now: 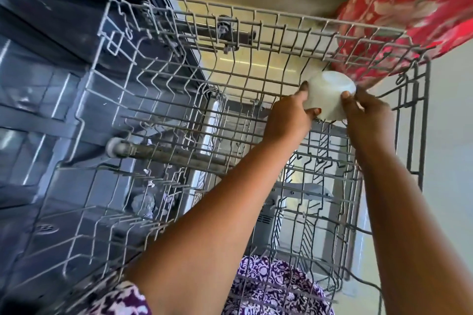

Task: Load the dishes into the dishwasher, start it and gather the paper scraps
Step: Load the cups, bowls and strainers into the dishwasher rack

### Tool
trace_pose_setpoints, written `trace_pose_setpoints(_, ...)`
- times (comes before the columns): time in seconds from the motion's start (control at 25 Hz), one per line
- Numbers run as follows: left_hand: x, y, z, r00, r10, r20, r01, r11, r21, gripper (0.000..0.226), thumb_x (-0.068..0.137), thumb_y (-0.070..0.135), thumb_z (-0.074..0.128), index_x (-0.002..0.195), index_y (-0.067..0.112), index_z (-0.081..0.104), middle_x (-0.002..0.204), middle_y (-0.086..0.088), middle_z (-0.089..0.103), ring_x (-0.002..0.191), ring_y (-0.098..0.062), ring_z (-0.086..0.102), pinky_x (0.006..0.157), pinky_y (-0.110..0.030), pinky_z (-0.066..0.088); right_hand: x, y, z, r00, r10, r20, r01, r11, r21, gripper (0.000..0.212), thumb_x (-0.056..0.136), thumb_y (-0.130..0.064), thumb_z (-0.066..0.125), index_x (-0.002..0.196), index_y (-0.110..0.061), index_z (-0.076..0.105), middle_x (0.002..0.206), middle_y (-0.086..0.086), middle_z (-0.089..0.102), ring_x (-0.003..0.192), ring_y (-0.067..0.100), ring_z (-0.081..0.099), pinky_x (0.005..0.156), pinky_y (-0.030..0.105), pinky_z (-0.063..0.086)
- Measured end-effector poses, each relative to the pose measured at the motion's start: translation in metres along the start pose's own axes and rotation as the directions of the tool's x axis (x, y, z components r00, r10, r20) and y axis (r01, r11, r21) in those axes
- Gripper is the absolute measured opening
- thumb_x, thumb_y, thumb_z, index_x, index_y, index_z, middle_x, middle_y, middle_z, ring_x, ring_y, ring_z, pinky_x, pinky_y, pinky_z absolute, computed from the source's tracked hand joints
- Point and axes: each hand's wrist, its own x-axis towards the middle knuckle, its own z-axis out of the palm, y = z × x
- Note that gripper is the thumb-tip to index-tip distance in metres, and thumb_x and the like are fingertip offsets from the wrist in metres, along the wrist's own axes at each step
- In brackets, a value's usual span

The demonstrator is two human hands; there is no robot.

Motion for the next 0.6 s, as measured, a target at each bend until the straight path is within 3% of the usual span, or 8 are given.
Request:
trace_pose_setpoints(0.12,-0.014,-0.003,-0.002,0.998,-0.05,0.026,0.051,0.998,-0.034,0.05,0.093,0.011,0.055,0.141,0.016,0.039,0.126,-0.01,0.06,0.08,-0.017,0.061,0.054,-0.016,0.048,-0.016,-0.004,-0.001,1.0,0.012,0.021,-0.01,0.997,-0.077,0.04,0.094,-0.031,0.051,0.13,-0.015,0.052,0.124,0.014,0.06,0.114,0.028,0.055,0.076,0.025,0.035)
trace_pose_setpoints(0.2,-0.039,-0.004,-0.013,0.997,-0.077,0.002,0.076,0.993,-0.093,0.045,0.093,0.012,0.055,0.136,0.012,0.045,0.124,-0.009,0.061,0.061,-0.006,0.052,0.045,-0.011,0.044,-0.04,-0.012,-0.005,1.0,0.01,0.006,-0.01,0.998,-0.068,0.045,0.092,-0.029,0.056,0.132,-0.01,0.05,0.129,0.014,0.057,0.117,0.027,0.054,0.088,0.027,0.04)
trace_pose_setpoints(0.28,-0.076,0.0,-0.037,0.994,-0.108,-0.025,0.102,0.978,-0.18,0.036,0.093,0.015,0.054,0.128,0.01,0.053,0.115,-0.008,0.065,0.052,-0.001,0.045,0.042,-0.008,0.04,-0.072,-0.03,-0.013,0.999,-0.002,0.047,0.004,0.999,-0.033,0.049,0.09,-0.03,0.058,0.134,-0.012,0.049,0.132,0.012,0.056,0.118,0.025,0.054,0.098,0.032,0.042)
trace_pose_setpoints(0.36,-0.109,0.002,-0.047,0.988,-0.151,0.001,0.147,0.962,-0.228,0.03,0.092,0.017,0.055,0.121,0.011,0.059,0.109,-0.008,0.067,0.059,-0.002,0.05,0.047,-0.006,0.04,-0.102,-0.039,-0.019,0.991,-0.007,0.13,0.013,0.999,-0.048,0.047,0.09,-0.03,0.058,0.134,-0.015,0.049,0.132,0.009,0.055,0.118,0.025,0.055,0.098,0.034,0.043)
trace_pose_setpoints(0.48,-0.181,0.019,-0.092,0.984,-0.174,-0.021,0.161,0.944,-0.287,0.025,0.091,0.022,0.058,0.115,0.016,0.063,0.104,-0.002,0.069,0.065,0.004,0.055,0.053,-0.003,0.041,-0.162,-0.083,-0.043,0.942,-0.157,0.296,0.185,0.98,-0.068,0.042,0.093,-0.026,0.054,0.134,-0.019,0.048,0.13,0.01,0.057,0.113,0.026,0.058,0.096,0.038,0.047)
trace_pose_setpoints(0.6,-0.251,0.03,-0.14,0.974,-0.206,-0.095,0.166,0.933,-0.318,0.024,0.091,0.021,0.059,0.114,0.019,0.065,0.08,0.01,0.066,0.049,0.006,0.05,0.045,-0.009,0.038,-0.213,-0.122,-0.065,0.837,-0.372,0.401,0.424,0.905,-0.045,0.041,0.093,-0.024,0.052,0.134,-0.019,0.048,0.132,0.007,0.056,0.116,0.024,0.057,0.098,0.041,0.047)
